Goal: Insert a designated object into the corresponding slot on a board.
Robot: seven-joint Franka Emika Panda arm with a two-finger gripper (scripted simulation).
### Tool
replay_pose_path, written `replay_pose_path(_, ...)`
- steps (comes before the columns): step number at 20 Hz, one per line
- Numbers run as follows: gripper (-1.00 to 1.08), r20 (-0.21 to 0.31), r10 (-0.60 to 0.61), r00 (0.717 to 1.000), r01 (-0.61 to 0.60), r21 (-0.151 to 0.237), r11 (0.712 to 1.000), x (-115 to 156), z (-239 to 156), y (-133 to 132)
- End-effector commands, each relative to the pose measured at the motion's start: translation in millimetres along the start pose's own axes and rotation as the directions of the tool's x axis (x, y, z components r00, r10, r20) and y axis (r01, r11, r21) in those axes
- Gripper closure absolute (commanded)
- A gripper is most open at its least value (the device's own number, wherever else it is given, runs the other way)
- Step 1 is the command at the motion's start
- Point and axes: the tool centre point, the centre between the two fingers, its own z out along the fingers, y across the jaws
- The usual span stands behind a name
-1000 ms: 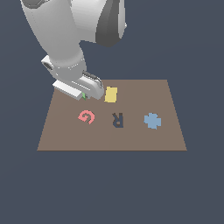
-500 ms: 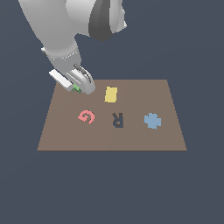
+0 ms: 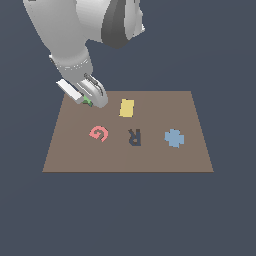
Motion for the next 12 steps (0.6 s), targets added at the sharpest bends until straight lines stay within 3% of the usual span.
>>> replay_pose_path(1,1.08,0.0,0.002,1.0,-0.002,0.0,1.0,-0.5,4.3,0.3)
replay_pose_path(2,1.08,0.0,0.002,1.0,-0.002,0.0,1.0,-0.5,4.7,0.2)
replay_pose_path(3,-0.92,0.0,0.002,1.0,-0.002,0.0,1.0,-0.5,4.7,0.2)
replay_pose_path(12,-0.92,0.0,0.002,1.0,-0.002,0.0,1.0,-0.5,4.7,0.2)
